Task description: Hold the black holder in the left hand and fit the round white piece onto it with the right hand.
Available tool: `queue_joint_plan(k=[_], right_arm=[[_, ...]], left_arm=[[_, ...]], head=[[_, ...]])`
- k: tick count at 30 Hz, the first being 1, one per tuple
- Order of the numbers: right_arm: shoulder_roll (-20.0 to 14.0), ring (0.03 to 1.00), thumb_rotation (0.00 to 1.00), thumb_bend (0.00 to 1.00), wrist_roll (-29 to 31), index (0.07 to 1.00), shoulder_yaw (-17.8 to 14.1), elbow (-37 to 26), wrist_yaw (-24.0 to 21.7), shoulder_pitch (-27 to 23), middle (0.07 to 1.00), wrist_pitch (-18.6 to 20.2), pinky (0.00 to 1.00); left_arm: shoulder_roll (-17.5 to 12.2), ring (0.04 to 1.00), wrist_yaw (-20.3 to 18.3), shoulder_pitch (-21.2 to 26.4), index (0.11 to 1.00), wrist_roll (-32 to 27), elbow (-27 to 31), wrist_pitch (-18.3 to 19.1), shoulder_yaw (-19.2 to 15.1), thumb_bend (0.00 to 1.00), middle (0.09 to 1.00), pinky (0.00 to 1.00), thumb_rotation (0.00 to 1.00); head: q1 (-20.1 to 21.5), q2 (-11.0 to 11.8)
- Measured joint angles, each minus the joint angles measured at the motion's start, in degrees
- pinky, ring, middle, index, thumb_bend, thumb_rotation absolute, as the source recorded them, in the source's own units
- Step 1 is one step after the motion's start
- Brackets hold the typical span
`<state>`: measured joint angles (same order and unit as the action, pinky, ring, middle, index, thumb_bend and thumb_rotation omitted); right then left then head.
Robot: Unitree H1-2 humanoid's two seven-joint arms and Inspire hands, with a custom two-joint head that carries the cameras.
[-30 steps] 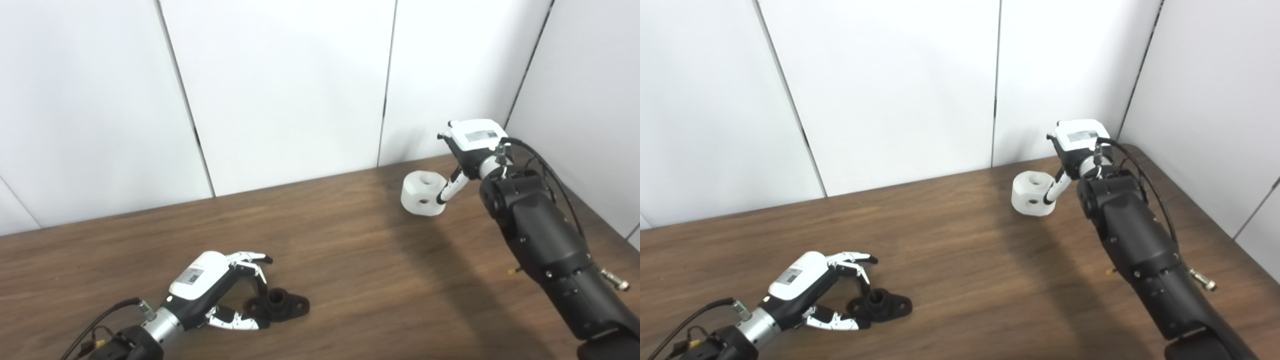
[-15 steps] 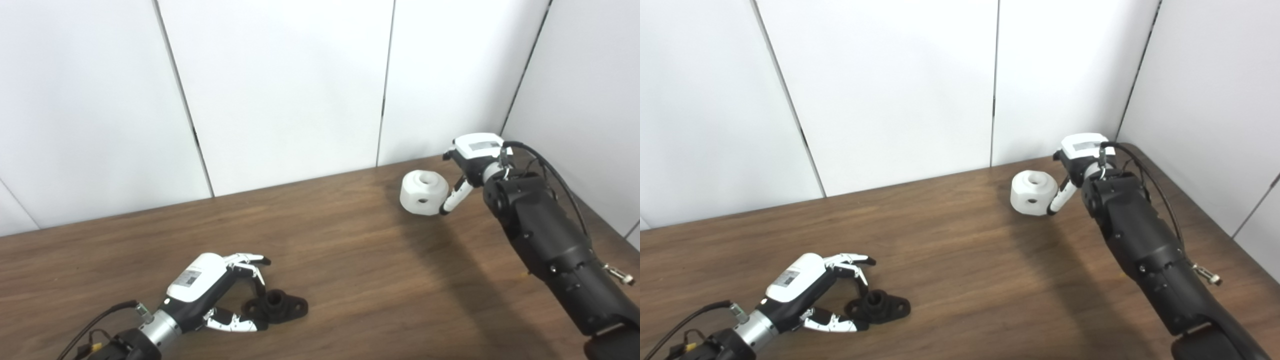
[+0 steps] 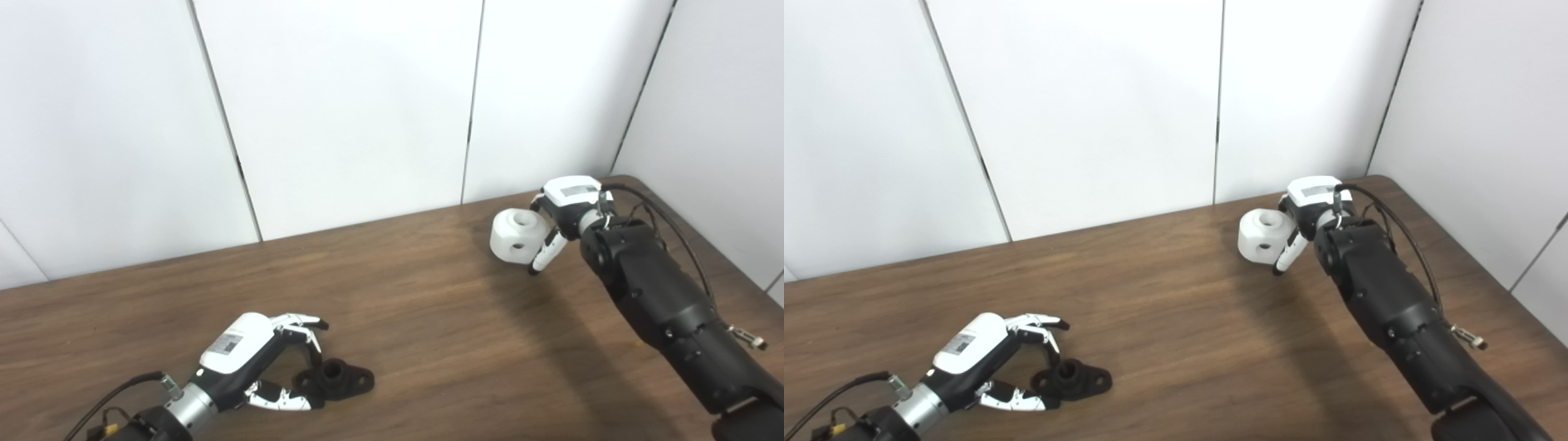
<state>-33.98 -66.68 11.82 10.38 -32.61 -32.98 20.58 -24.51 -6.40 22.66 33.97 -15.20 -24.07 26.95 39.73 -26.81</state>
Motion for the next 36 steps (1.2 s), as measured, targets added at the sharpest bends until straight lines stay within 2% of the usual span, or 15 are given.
queue_joint_plan(k=[9, 12, 13, 14, 15, 17, 22, 30, 34, 36], right_arm=[[1.3, 0.934, 0.34, 0.94, 2.4, 0.784, 0.3, 1.7, 3.3, -0.2, 0.928, 0.2, 0.90], [1.3, 0.895, 0.29, 0.88, 3.5, 0.713, 0.4, 2.2, 5.1, -0.2, 0.882, 0.1, 0.88], [1.3, 0.875, 0.26, 0.85, 3.9, 0.662, 0.3, 2.4, 6.4, -0.2, 0.857, 0.0, 0.86], [1.3, 0.849, 0.19, 0.66, 4.4, 0.560, 0.3, 2.6, 7.8, -0.1, 0.825, -0.2, 0.84], [1.3, 0.830, 0.17, 0.59, 4.9, 0.522, 0.3, 3.0, 9.7, 0.0, 0.797, -0.7, 0.83], [1.3, 0.802, 0.15, 0.53, 5.9, 0.490, 0.2, 4.0, 13.3, 0.2, 0.749, -1.4, 0.84], [1.2, 0.782, 0.14, 0.52, 7.4, 0.482, 0.3, 4.4, 18.8, 1.4, 0.708, -3.1, 0.87], [0.8, 0.770, 0.14, 0.52, 8.4, 0.482, 0.7, 4.4, 21.6, 1.8, 0.697, -4.3, 0.86], [0.3, 0.774, 0.14, 0.52, 9.1, 0.482, 0.7, 3.9, 21.7, 2.2, 0.706, -4.7, 0.86], [-0.5, 0.781, 0.14, 0.52, 9.8, 0.482, 0.6, 2.2, 21.0, 3.1, 0.718, -4.9, 0.84]], left_arm=[[-0.3, 0.827, -2.8, -1.1, 0.486, -0.2, 3.2, 2.8, -0.7, 0.52, 0.818, 0.71, 0.05], [-0.3, 0.826, -2.8, -1.3, 0.486, -0.2, 3.4, 2.8, -0.9, 0.52, 0.817, 0.72, 0.05], [-0.3, 0.827, -2.8, -1.4, 0.486, -0.3, 3.5, 2.8, -1.0, 0.52, 0.817, 0.72, 0.05], [-0.3, 0.827, -2.8, -1.5, 0.486, -0.3, 3.6, 2.8, -1.0, 0.52, 0.816, 0.72, 0.05], [-0.3, 0.829, -2.9, -1.6, 0.486, -0.3, 3.7, 2.9, -1.1, 0.52, 0.818, 0.72, 0.05], [-0.3, 0.833, -3.1, -1.7, 0.486, -0.3, 4.0, 3.0, -1.2, 0.52, 0.821, 0.73, 0.05], [-0.5, 0.822, -3.4, -1.8, 0.486, -0.4, 4.3, 3.1, -1.3, 0.52, 0.814, 0.72, 0.05], [-0.5, 0.816, -3.3, -1.8, 0.486, -0.4, 4.2, 3.0, -1.4, 0.52, 0.810, 0.71, 0.05], [-0.5, 0.822, -3.4, -1.9, 0.486, -0.4, 4.5, 3.2, -1.3, 0.52, 0.818, 0.72, 0.05], [-0.4, 0.825, -3.6, -2.1, 0.486, -0.4, 5.0, 3.4, -1.2, 0.52, 0.822, 0.73, 0.05]], head=[[-0.4, -0.5], [-0.5, -0.6], [-0.5, -0.6], [-0.6, -1.0], [-0.6, -1.0], [-0.6, -1.1], [-0.8, -1.2], [-2.4, -2.3], [-5.1, -3.4], [-8.4, -4.7]])
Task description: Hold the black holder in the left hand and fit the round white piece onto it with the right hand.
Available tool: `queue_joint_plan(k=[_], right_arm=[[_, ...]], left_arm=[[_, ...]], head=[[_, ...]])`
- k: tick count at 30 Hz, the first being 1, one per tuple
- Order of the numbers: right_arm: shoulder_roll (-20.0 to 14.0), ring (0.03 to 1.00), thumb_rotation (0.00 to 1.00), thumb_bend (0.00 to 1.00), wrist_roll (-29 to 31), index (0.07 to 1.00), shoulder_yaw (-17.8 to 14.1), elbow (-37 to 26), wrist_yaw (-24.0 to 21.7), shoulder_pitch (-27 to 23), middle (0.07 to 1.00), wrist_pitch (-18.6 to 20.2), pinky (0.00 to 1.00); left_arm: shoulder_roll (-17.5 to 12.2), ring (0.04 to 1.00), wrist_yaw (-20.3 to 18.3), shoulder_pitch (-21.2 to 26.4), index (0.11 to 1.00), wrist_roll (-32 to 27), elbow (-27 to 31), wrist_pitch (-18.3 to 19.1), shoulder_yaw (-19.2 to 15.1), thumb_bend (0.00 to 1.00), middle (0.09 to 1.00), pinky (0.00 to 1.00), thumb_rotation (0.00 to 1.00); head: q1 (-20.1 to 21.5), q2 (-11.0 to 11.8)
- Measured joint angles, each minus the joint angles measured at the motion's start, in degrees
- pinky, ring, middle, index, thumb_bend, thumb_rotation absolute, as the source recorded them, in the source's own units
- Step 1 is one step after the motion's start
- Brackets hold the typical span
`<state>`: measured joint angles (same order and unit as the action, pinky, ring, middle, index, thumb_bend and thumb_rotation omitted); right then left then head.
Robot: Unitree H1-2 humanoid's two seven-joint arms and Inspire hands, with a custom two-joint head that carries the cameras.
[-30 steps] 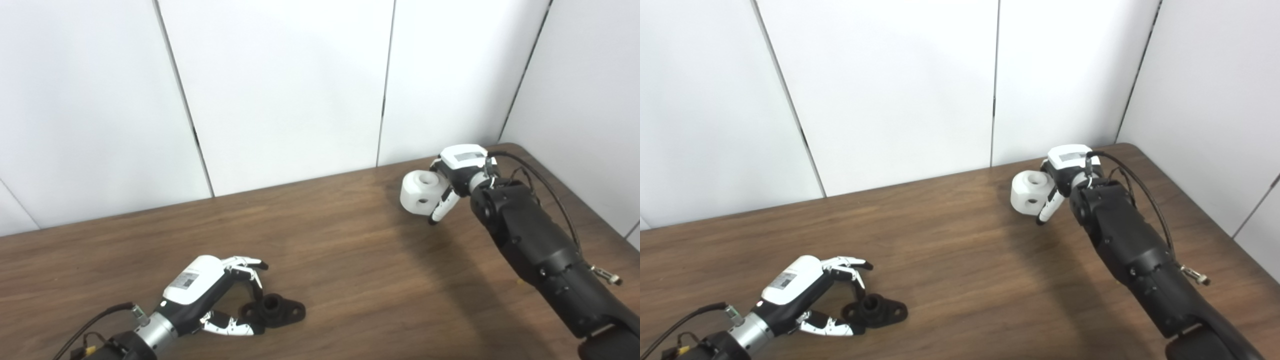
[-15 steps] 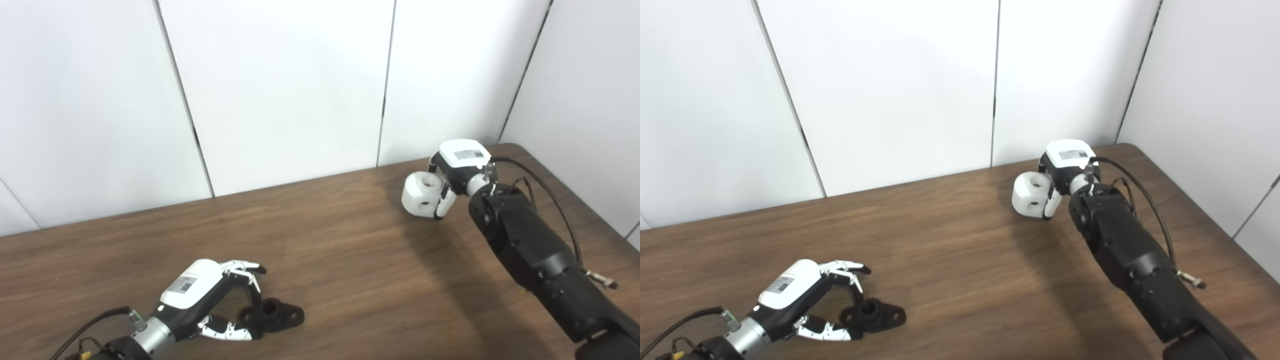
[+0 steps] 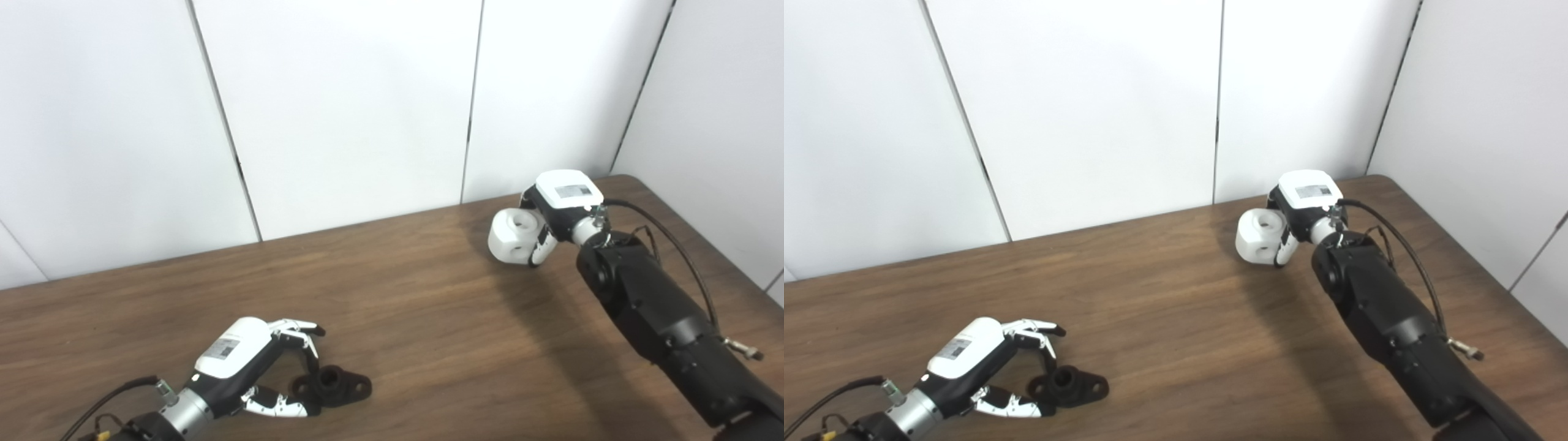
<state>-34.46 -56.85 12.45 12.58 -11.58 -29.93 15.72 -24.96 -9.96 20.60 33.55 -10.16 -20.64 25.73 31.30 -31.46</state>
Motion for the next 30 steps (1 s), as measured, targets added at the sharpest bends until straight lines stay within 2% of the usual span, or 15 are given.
queue_joint_plan(k=[4, 10, 13, 17, 20, 26, 28, 30], right_arm=[[-0.9, 0.784, 0.14, 0.52, 2.7, 0.483, -1.0, -6.5, -3.4, 1.3, 0.720, 0.2, 0.79], [-0.9, 0.756, 0.14, 0.52, 6.7, 0.484, -2.4, -15.8, -7.3, 1.4, 0.710, -0.1, 0.68], [-0.9, 0.764, 0.14, 0.52, 8.2, 0.484, -2.3, -19.5, -9.6, 1.4, 0.715, -0.5, 0.69], [-1.0, 0.760, 0.14, 0.52, 9.8, 0.483, -2.0, -23.7, -13.0, 1.3, 0.710, -1.1, 0.68], [-0.8, 0.760, 0.14, 0.52, 10.6, 0.483, -1.6, -26.0, -14.0, 1.3, 0.710, -2.6, 0.66], [-0.6, 0.762, 0.14, 0.52, 12.7, 0.482, -1.2, -28.3, -16.9, 1.1, 0.710, -4.4, 0.67], [-0.1, 0.766, 0.14, 0.52, 13.4, 0.482, -1.1, -28.4, -17.1, 1.0, 0.712, -5.2, 0.67], [0.4, 0.768, 0.14, 0.52, 13.9, 0.482, -0.8, -28.7, -17.5, 1.0, 0.714, -5.8, 0.67]], left_arm=[[0.0, 0.829, -0.1, -0.8, 0.486, 0.1, 1.4, 1.9, 0.0, 0.52, 0.824, 0.73, 0.05], [0.4, 0.856, -0.1, -1.0, 0.485, 0.2, 1.7, 2.3, 0.2, 0.52, 0.842, 0.75, 0.05], [0.8, 0.864, -0.1, -1.1, 0.484, 0.2, 1.7, 2.7, 0.4, 0.52, 0.849, 0.78, 0.05], [1.6, 0.876, -0.1, -1.3, 0.484, 0.3, 1.7, 3.3, 0.6, 0.52, 0.855, 0.78, 0.06], [1.7, 0.881, 0.1, -1.1, 0.484, 0.8, 1.6, 3.4, 0.8, 0.52, 0.858, 0.78, 0.06], [2.9, 0.886, 0.2, -0.4, 0.484, 1.7, 1.2, 4.7, 1.4, 0.52, 0.867, 0.78, 0.06], [3.5, 0.890, 0.4, 0.2, 0.484, 2.4, 0.6, 4.8, 1.5, 0.52, 0.871, 0.77, 0.06], [4.2, 0.893, 0.4, 0.6, 0.483, 2.7, 0.1, 4.9, 1.7, 0.52, 0.872, 0.77, 0.06]], head=[[-5.2, -2.3], [-10.1, -3.6], [-13.4, -5.3], [-15.4, -5.9], [-17.8, -6.5], [-26.6, -8.6], [-26.6, -8.6], [-28.8, -9.0]])
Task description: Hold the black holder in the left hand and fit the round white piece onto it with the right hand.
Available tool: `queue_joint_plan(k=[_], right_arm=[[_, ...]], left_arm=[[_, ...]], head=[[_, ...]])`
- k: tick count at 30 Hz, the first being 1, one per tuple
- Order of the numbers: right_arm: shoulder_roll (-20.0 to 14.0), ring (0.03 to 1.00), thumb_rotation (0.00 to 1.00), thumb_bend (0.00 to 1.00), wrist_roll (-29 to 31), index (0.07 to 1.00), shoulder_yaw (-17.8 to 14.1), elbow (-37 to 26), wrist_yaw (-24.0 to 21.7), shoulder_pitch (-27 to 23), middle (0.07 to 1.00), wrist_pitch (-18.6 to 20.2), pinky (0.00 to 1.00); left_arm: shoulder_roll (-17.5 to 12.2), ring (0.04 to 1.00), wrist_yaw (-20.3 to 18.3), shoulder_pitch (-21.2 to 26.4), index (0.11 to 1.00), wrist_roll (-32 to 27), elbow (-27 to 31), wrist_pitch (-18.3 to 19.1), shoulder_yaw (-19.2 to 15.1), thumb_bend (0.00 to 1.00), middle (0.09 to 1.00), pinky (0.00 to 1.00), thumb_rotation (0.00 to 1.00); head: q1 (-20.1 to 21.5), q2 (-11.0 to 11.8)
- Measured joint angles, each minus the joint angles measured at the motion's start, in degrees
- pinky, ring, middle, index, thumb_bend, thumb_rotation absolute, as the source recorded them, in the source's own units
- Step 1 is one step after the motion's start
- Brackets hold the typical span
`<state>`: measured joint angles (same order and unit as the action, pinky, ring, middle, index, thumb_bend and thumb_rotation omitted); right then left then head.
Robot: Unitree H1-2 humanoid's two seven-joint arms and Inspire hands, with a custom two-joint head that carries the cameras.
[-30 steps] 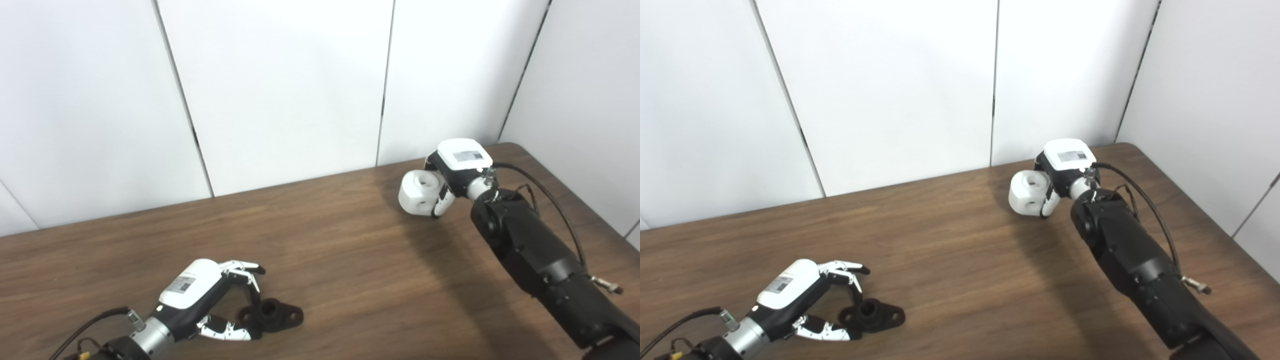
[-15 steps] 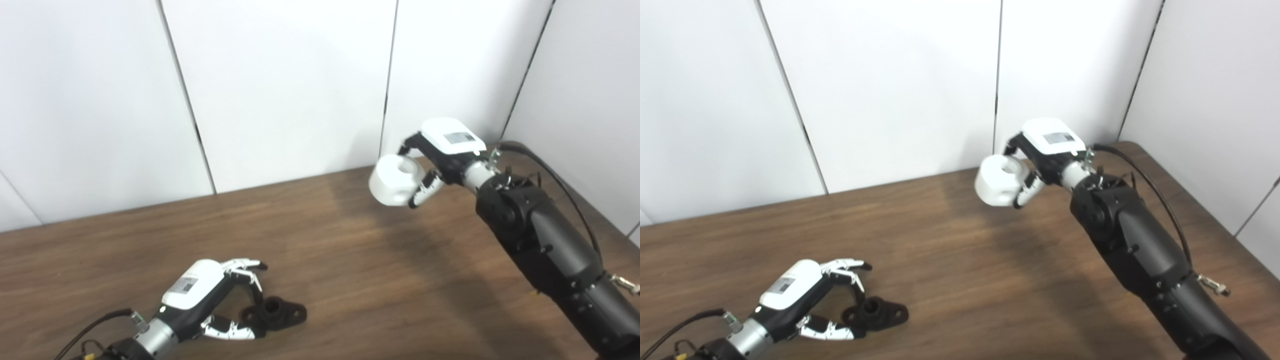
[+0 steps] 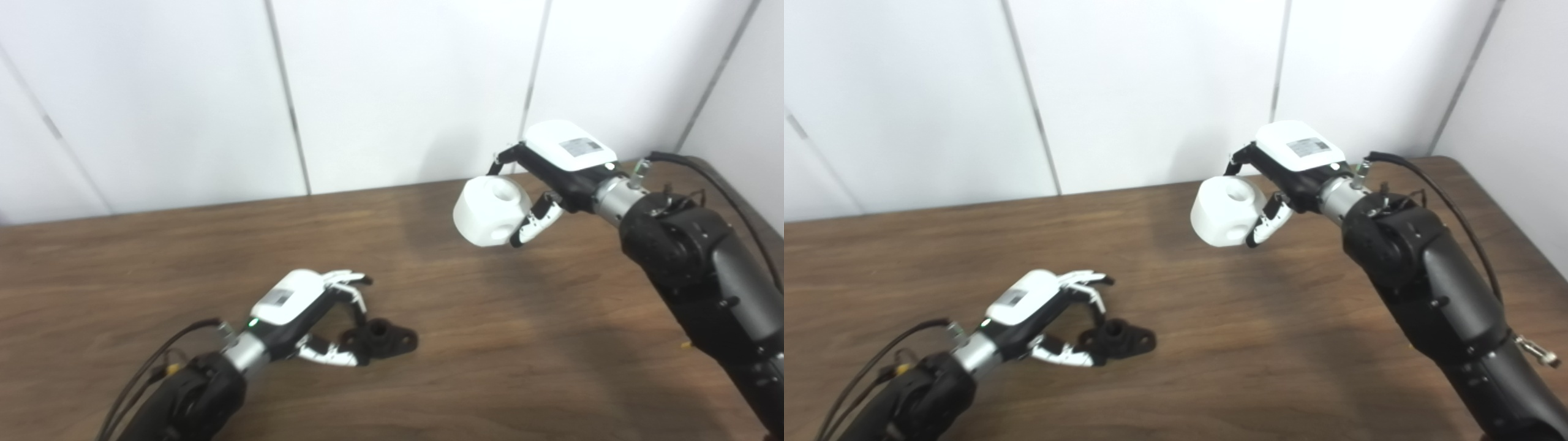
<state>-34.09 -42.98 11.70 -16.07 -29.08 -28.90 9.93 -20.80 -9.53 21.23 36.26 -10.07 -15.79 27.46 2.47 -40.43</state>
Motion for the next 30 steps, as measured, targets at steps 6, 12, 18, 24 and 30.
queue_joint_plan(k=[6, 12, 18, 24, 30], right_arm=[[2.4, 0.769, 0.14, 0.52, 0.7, 0.481, 1.5, -0.2, -0.2, 0.0, 0.715, -2.0, 0.67], [4.7, 0.759, 0.14, 0.52, 0.9, 0.481, 4.0, -0.9, -0.7, -0.3, 0.709, -4.8, 0.68], [6.5, 0.744, 0.14, 0.52, 0.9, 0.480, 6.2, -0.2, -0.8, -1.4, 0.698, -8.0, 0.66], [8.2, 0.748, 0.14, 0.52, 1.0, 0.480, 7.3, 1.0, -1.0, -1.8, 0.697, -8.8, 0.68], [9.4, 0.762, 0.14, 0.52, 1.1, 0.480, 8.4, 2.1, -2.1, -1.8, 0.701, -9.7, 0.71]], left_arm=[[1.2, 0.893, 0.8, 1.0, 0.483, 1.9, -1.2, 0.1, 0.2, 0.52, 0.863, 0.74, 0.06], [2.0, 0.892, 1.3, 1.2, 0.483, 2.7, -1.4, 0.9, 0.2, 0.52, 0.865, 0.73, 0.06], [2.4, 0.891, 2.0, 1.2, 0.483, 3.0, -1.5, 1.3, 0.4, 0.52, 0.857, 0.74, 0.06], [2.6, 0.894, 2.3, 1.4, 0.483, 3.3, -1.7, 1.5, 0.7, 0.52, 0.855, 0.73, 0.07], [3.0, 0.900, 2.3, 1.7, 0.483, 3.7, -1.8, 2.0, 0.9, 0.52, 0.859, 0.74, 0.07]], head=[[-2.3, -0.6], [-3.3, -1.1], [-4.0, -1.5], [-5.2, -1.8], [-5.9, -2.1]])
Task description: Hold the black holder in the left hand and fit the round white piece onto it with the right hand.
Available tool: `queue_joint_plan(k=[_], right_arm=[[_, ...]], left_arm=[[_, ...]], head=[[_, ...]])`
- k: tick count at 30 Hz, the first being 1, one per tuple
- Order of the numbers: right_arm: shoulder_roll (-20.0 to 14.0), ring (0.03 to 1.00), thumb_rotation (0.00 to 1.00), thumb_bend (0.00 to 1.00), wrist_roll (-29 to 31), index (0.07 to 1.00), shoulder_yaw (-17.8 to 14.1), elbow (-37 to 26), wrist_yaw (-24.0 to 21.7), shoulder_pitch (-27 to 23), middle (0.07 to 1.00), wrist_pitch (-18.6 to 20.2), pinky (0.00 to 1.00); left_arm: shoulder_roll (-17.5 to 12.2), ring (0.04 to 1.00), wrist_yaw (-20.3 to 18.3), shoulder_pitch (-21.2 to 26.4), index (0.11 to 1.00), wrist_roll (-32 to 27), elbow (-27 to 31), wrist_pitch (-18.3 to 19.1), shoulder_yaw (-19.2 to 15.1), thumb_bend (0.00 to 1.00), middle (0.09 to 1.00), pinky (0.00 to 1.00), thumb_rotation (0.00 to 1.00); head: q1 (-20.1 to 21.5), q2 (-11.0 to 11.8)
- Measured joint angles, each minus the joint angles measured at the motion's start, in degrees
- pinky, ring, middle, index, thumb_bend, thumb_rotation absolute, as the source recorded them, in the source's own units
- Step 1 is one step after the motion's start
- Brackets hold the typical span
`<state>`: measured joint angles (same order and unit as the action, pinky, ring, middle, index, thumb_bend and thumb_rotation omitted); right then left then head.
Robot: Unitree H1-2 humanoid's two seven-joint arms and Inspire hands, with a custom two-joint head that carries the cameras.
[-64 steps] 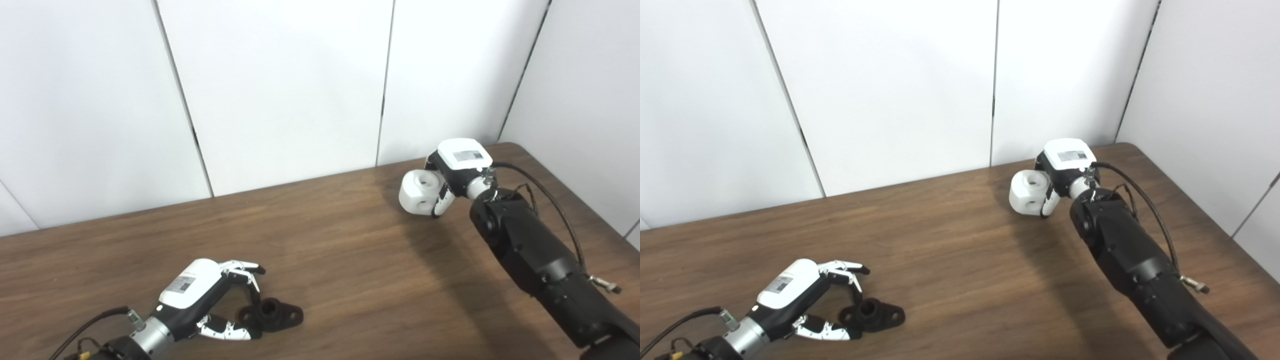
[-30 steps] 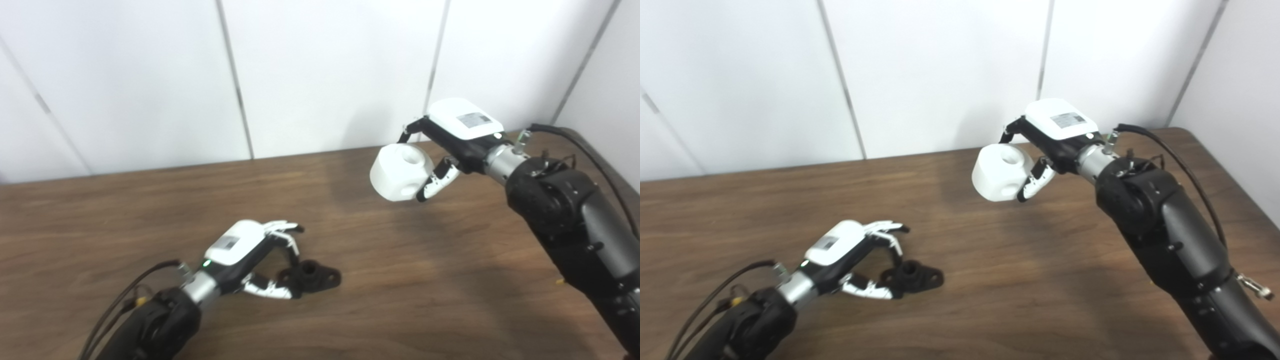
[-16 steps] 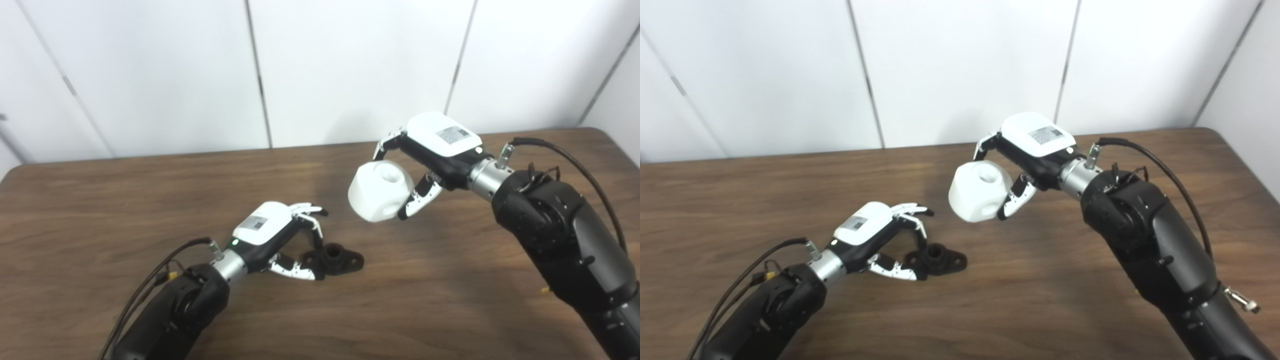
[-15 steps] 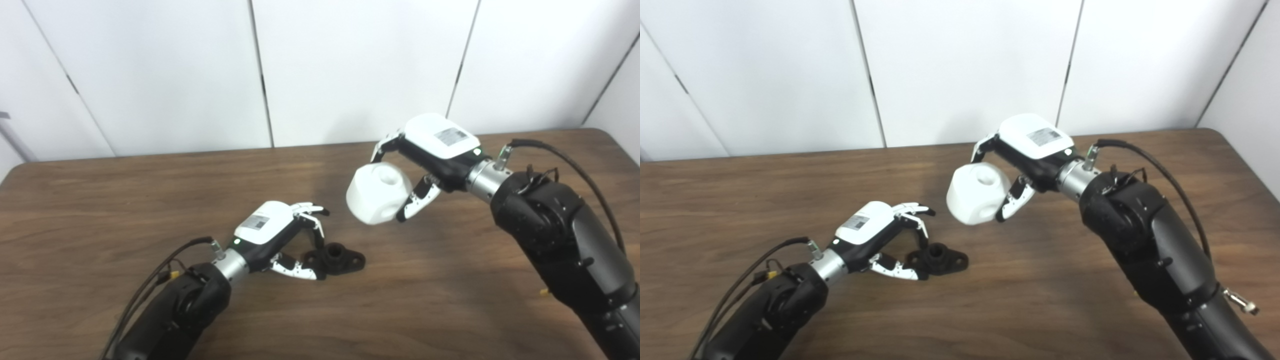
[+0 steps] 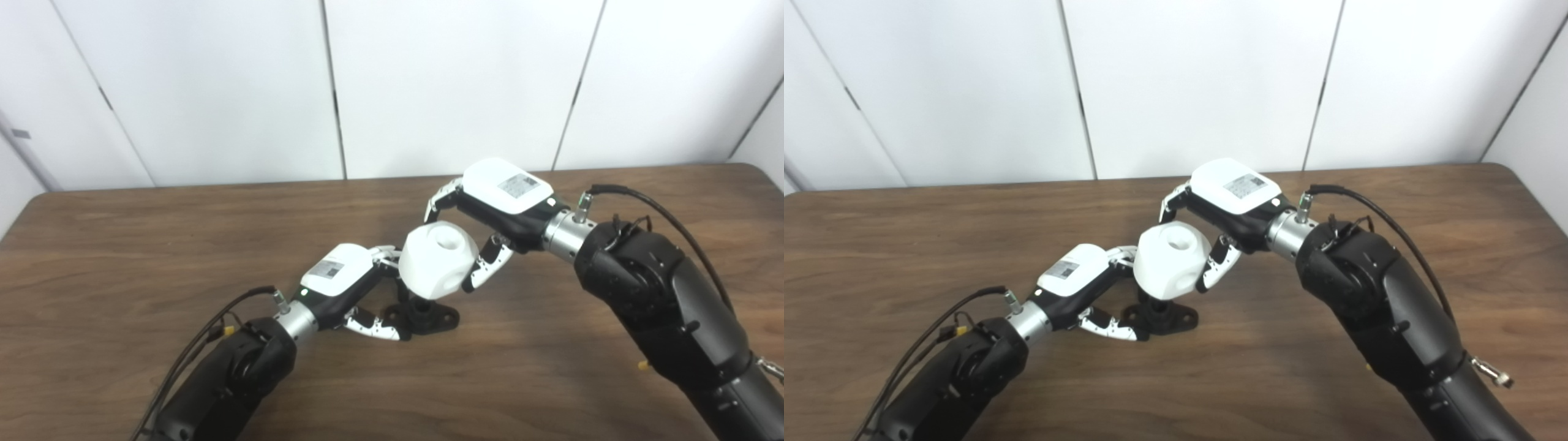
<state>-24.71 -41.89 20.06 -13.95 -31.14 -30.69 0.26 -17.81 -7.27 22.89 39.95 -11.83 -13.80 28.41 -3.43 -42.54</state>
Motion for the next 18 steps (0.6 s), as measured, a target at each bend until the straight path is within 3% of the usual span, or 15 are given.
queue_joint_plan(k=[18], right_arm=[[0.5, 0.770, 0.14, 0.52, -0.1, 0.481, 1.8, 0.6, -2.4, -0.8, 0.716, -0.7, 0.72]], left_arm=[[0.5, 0.900, 0.0, 0.3, 0.483, 0.6, 0.0, 1.4, 0.5, 0.52, 0.859, 0.73, 0.07]], head=[[-0.4, -0.6]])
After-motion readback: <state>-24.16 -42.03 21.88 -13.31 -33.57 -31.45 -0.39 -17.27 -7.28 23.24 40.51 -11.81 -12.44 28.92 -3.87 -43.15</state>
